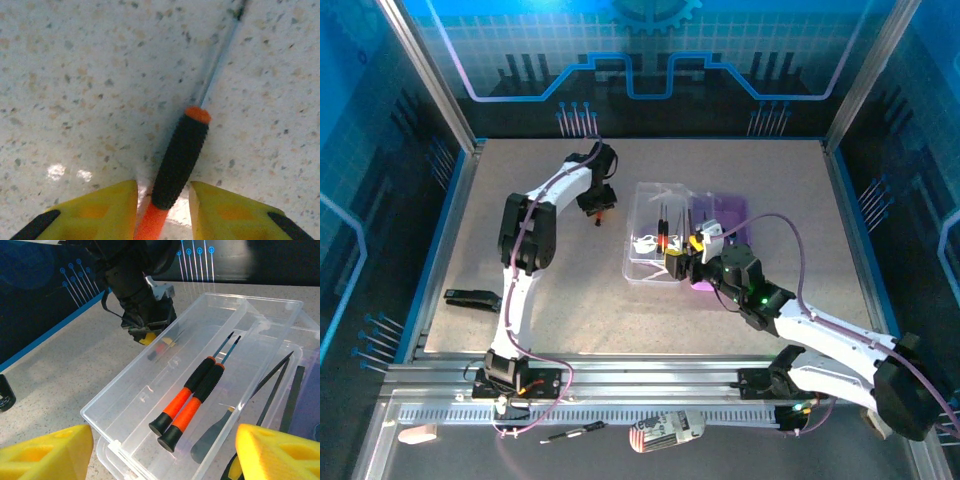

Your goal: Pack the tool kit

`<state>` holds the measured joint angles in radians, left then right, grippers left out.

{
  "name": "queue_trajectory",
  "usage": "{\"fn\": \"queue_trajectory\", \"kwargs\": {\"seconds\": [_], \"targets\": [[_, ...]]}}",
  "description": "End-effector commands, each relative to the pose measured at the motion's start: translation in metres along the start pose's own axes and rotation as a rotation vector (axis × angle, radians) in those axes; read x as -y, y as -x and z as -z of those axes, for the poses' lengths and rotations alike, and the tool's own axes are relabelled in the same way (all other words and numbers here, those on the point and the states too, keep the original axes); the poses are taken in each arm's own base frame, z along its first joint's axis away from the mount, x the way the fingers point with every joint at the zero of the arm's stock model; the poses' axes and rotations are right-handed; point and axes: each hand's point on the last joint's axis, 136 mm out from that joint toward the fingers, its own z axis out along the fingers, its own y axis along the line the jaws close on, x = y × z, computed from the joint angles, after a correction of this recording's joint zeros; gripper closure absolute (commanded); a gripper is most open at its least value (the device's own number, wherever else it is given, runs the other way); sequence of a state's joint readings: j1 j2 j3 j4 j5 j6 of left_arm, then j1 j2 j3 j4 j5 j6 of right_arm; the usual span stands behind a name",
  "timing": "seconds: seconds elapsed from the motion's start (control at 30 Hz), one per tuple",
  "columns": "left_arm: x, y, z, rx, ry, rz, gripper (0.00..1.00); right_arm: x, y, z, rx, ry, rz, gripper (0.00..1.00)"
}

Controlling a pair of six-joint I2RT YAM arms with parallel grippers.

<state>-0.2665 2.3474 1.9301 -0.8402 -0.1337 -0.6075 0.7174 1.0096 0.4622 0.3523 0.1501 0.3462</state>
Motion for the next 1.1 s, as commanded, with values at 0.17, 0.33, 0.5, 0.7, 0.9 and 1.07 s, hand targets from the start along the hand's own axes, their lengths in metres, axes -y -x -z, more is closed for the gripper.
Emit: {"fn": "queue_trajectory", "kwargs": {"seconds": [0.17, 0.33, 0.5, 0.7, 0.9, 1.07], "targets": [[-0.022, -0.014, -0.002, -0.047, 0.009, -0.004, 0.79, -0.002, 0.012, 0.003, 0.043, -0.003, 0.005, 0.24], [-0.027, -0.013, 0.0, -0.042, 0.012, -0.017, 0.88, -0.002, 0.012, 0.003, 0.041, -0.004, 0.006, 0.24], [-0.028, -0.011, 0.013, -0.015, -0.004, -0.031, 0.91, -0.002, 0.01, 0.002, 0.036, -0.003, 0.006, 0.24], [-0.029, -0.011, 0.049, 0.056, -0.058, -0.04, 0.91, 0.001, 0.01, 0.002, 0.04, -0.021, -0.001, 0.24], [-0.025, -0.017, 0.091, 0.119, -0.125, -0.061, 0.91, 0.018, 0.009, 0.003, 0.048, -0.11, -0.01, 0.24], [-0.012, -0.021, 0.124, 0.159, -0.173, -0.108, 0.9, 0.028, 0.004, 0.0, 0.032, -0.144, -0.039, 0.24]]}}
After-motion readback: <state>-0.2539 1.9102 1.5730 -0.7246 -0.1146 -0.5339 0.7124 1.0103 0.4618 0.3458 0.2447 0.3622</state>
